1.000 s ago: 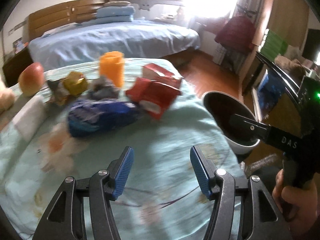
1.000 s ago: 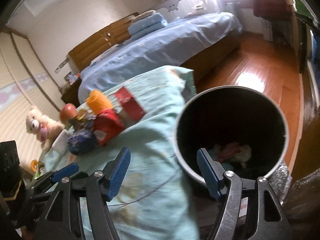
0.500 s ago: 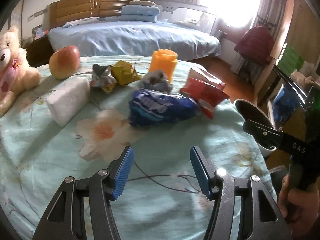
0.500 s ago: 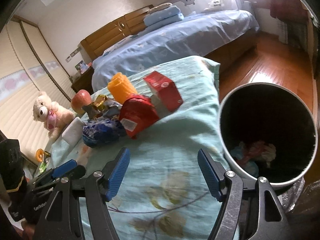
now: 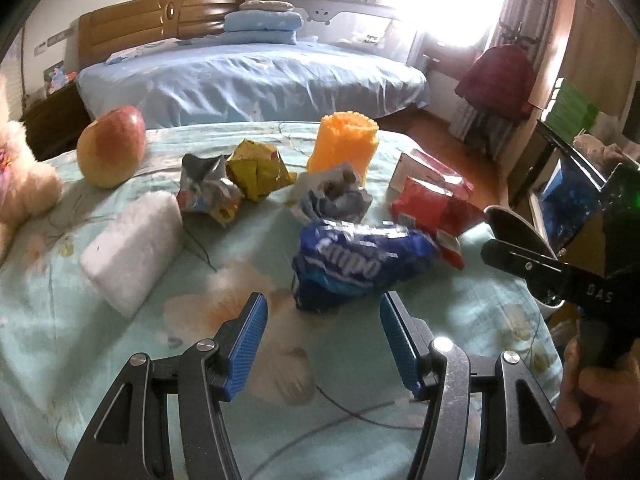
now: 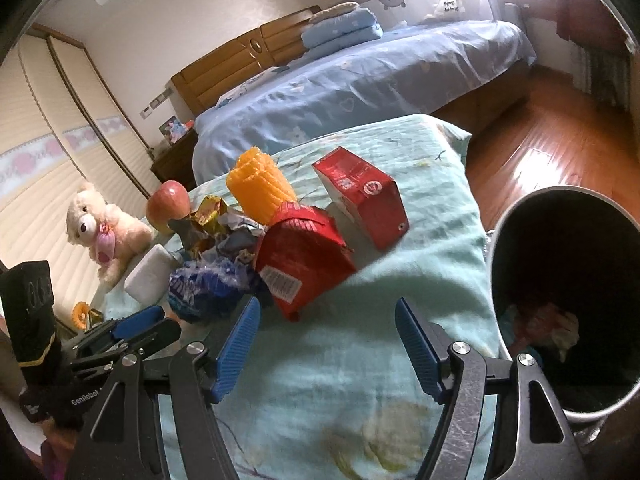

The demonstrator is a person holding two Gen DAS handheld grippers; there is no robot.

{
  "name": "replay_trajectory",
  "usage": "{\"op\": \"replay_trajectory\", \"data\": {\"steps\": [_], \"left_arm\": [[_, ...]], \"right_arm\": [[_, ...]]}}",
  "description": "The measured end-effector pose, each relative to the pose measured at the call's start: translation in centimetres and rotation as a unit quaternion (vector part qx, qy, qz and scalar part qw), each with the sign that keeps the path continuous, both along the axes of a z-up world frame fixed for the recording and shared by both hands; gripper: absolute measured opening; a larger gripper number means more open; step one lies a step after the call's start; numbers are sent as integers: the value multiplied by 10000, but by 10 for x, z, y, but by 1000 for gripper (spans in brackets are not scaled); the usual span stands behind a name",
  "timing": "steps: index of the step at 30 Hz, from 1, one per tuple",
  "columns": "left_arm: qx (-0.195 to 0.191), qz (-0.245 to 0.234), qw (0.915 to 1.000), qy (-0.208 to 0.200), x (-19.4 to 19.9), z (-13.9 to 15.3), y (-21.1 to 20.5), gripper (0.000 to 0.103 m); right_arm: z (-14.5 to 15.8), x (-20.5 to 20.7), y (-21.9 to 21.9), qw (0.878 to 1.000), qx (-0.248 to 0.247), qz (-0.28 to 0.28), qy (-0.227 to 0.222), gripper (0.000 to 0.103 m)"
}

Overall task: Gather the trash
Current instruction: 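Move both open tools back to the table toward the blue snack bag, then grasp the blue snack bag with left tool while right tool grasps red chip bag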

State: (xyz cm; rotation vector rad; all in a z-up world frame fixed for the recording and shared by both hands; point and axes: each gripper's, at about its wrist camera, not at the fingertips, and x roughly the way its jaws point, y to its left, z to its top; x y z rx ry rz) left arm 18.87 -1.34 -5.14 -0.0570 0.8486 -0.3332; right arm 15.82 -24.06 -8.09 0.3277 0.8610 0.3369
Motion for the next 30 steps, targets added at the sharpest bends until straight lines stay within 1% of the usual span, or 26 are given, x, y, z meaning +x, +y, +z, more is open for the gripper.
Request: {"op": "replay_trajectory", "data": {"steps": [4,7,8,9,10,11,12,13,15,16,18,21,25,29,30], "left_arm": [[-169,-56,9998,3,13,-2,3,58],[-187,-129,9997,24,20,-6,0,56],[-183,-173,9997,36,22,-8,-2,55],[-167,-202,9996,47,23,-9,-4,51],[-154,-245,9996,75,25,-11,-6,42],[-140,-289,9994,106,27,-13,-8,36],[-139,-308,9994,105,26,-13,-10,34],[-132,-331,9993,90,27,-13,-11,29],[-109,-364,9993,54,26,-13,-14,27],[-119,-377,9992,31,25,-12,-14,25],[-127,-395,9991,-6,23,-12,-14,24],[-118,-381,9991,-111,15,-12,-14,21],[-144,-290,9993,-197,3,-12,-11,18],[-249,-29,9994,-242,-9,-9,0,18],[-263,40,9993,-258,-12,-8,2,18]], "right_arm": [[-1,9,0,10000,74,-23,3,71],[-3,15,1,9999,125,-6,40,71],[-4,17,3,9999,135,18,62,69],[-5,18,4,9999,128,43,71,64],[-6,20,6,9999,116,80,80,61],[-7,21,8,9998,104,103,94,56],[-7,22,9,9998,91,114,108,50],[-8,23,10,9998,77,124,120,46],[-9,24,11,9998,53,149,126,26],[-9,24,12,9998,36,170,124,22],[-9,23,15,9997,-30,213,103,11],[-7,19,18,9996,-124,270,35,1],[-5,14,22,9991,-234,351,-31,0],[-4,7,22,9991,-224,359,-55,0],[-4,7,19,9994,-149,325,-33,7]]}}
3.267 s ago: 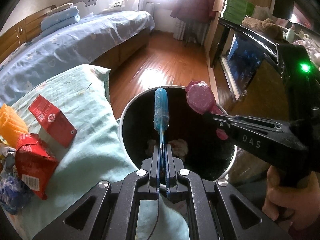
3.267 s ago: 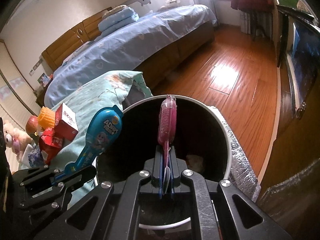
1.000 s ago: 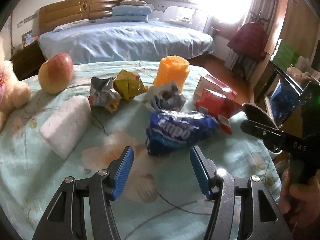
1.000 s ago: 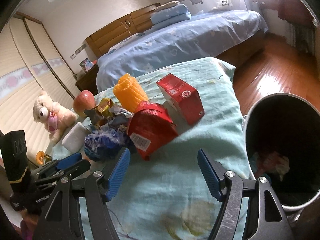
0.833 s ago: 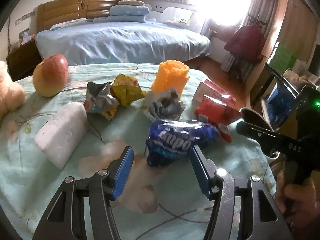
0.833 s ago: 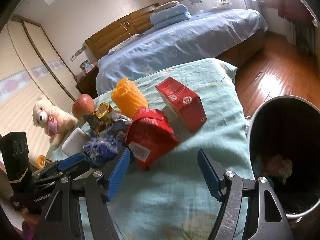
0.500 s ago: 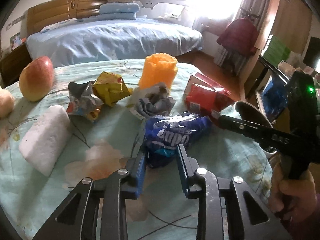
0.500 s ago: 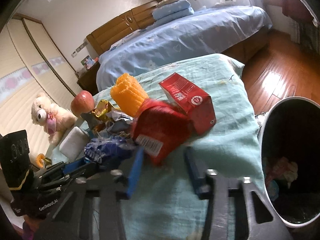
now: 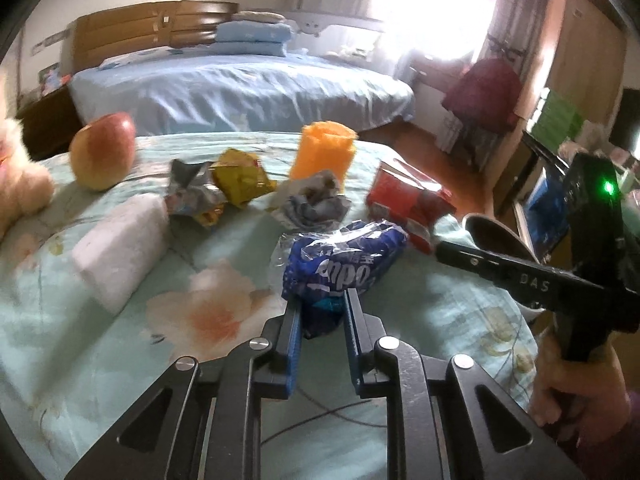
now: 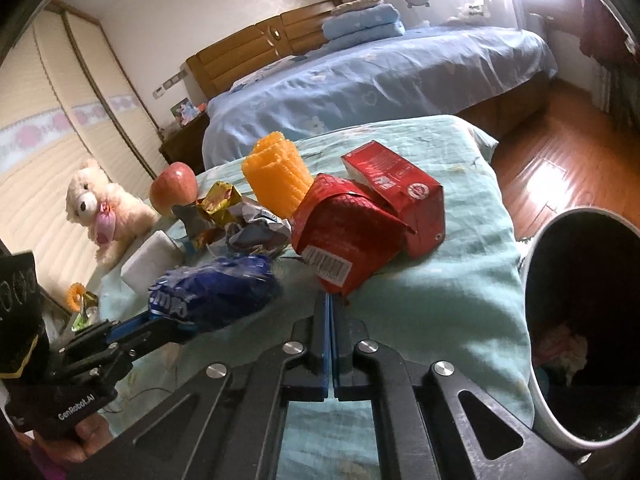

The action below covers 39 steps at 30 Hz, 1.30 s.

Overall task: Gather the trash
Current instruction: 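Grasp the blue snack bag with left tool while right tool grasps red chip bag, then carry both held bags over the trash bin and open both tools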

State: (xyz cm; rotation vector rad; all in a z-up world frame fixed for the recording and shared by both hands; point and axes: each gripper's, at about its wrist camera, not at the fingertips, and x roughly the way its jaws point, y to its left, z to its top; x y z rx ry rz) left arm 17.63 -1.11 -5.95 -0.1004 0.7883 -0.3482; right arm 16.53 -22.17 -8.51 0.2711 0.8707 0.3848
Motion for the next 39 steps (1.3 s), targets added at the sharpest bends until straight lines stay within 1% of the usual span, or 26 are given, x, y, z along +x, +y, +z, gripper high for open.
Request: {"op": "replay_trajectory", "data": {"steps": [2,4,5,6,8,11,13,15,16,17,18,24,31,39], "left_arm": [[-61,188,9998,-35,-4,1,8,17],[-100,304,9995,-57,-8,2,11,17],[-119,362,9993,-67,-9,3,13,17],[-127,396,9991,-72,-13,3,13,17],[-149,437,9989,-49,-13,2,15,17],[-177,456,9988,-20,-13,1,16,17],[-181,451,9988,-12,-13,1,17,17],[-196,426,9989,5,-14,1,16,17],[-197,418,9989,8,-13,0,16,17],[-195,405,9990,11,-13,0,15,17],[-203,394,9990,15,-13,0,15,17],[-220,320,9992,1,-15,0,9,17],[-294,269,9992,-48,-21,4,3,17],[-331,72,9994,-99,-27,7,-16,17]], "right_arm": [[-1,2,-5,9998,197,-58,85,10],[-2,4,-7,9997,171,-109,113,15],[-3,5,-6,9997,171,-96,133,19],[-3,7,-5,9997,148,-87,150,28],[-4,12,0,9997,107,-66,190,41],[-6,17,5,9997,27,-67,219,41],[-7,20,6,9997,15,-83,235,40],[-9,24,8,9996,-80,-101,263,33],[-10,24,8,9996,-94,-93,263,27],[-10,24,9,9995,-149,-91,260,12],[-10,23,10,9995,-197,-82,249,5],[-5,10,11,9995,-298,-14,106,1],[3,-12,4,9997,-242,41,10,0],[14,-37,-15,9996,-233,-83,-109,0]]}}
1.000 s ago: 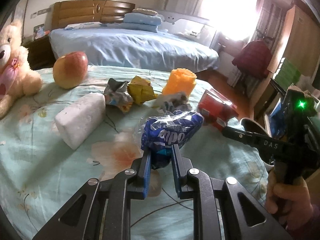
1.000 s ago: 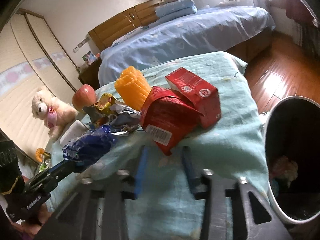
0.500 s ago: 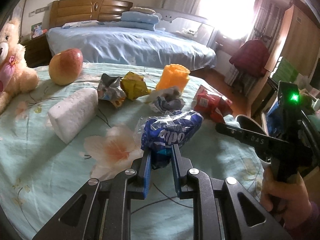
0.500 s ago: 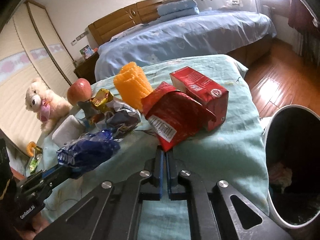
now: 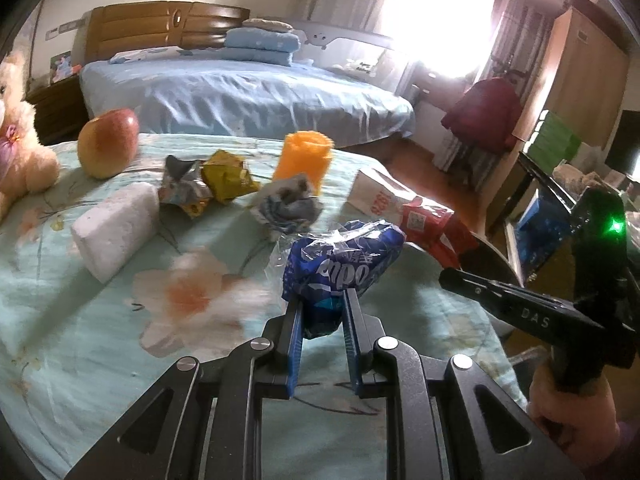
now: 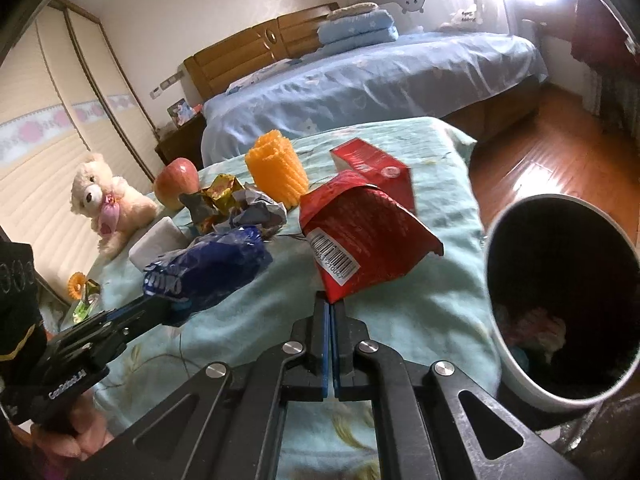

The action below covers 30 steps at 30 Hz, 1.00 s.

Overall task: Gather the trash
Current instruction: 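Carry both held bags over the trash bin and open both tools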

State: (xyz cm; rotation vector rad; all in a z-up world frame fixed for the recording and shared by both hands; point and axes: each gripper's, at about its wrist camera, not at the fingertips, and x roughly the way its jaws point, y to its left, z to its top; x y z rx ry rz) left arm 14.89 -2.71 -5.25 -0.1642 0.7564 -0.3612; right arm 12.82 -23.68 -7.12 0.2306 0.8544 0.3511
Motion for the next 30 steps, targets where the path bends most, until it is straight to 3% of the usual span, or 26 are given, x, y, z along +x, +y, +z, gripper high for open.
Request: {"op": "replay_trajectory", "data": {"steps": [8,30], "left_arm": [[-44,-263,9996,-3,-1,1,-28,17],[93,-790,9968,16,23,1,-105,17]], "right_arm": [[11,-18,-32,9994,-100,-311,-141,0],[3,-28,-97,9955,-126,-935,-5,0]]}}
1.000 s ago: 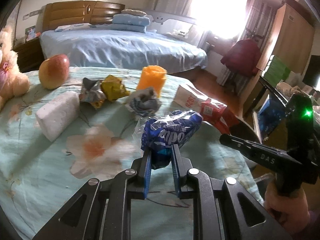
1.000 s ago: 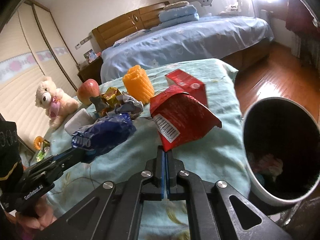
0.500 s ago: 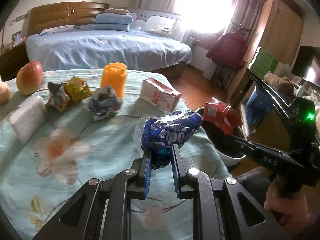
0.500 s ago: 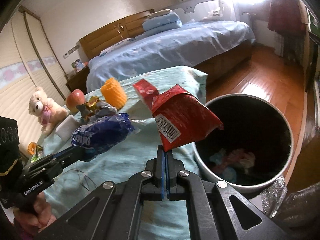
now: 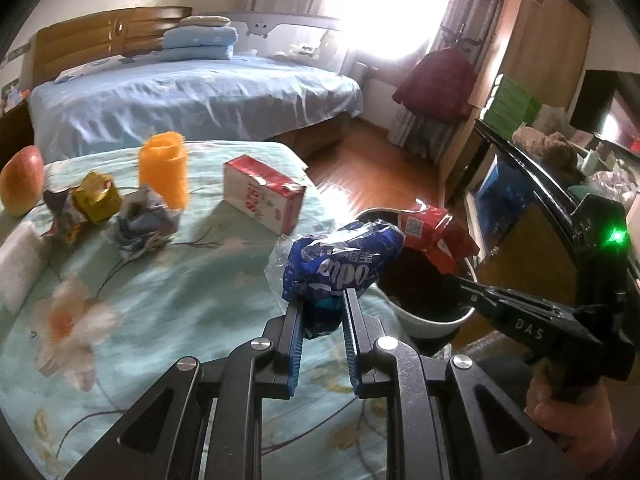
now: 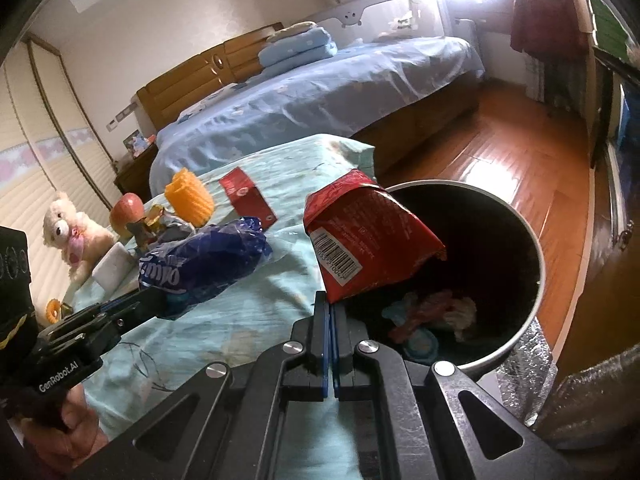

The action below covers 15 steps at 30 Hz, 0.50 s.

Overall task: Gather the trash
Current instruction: 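Carry both held bags over the trash bin and open both tools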

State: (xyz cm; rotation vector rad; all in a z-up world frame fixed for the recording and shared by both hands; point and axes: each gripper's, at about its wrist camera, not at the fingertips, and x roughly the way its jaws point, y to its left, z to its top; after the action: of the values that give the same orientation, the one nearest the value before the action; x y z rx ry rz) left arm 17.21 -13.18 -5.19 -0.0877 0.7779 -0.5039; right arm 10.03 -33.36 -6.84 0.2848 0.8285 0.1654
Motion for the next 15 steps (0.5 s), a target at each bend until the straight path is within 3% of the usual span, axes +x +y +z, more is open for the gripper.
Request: {"op": "replay_trajectory", "data": {"steps": [15], "left_arm": [[103,-182,9998,37,24,-4,-46,17]], "right_arm": [[-9,12,-35,9995,85,-252,151,0]]}}
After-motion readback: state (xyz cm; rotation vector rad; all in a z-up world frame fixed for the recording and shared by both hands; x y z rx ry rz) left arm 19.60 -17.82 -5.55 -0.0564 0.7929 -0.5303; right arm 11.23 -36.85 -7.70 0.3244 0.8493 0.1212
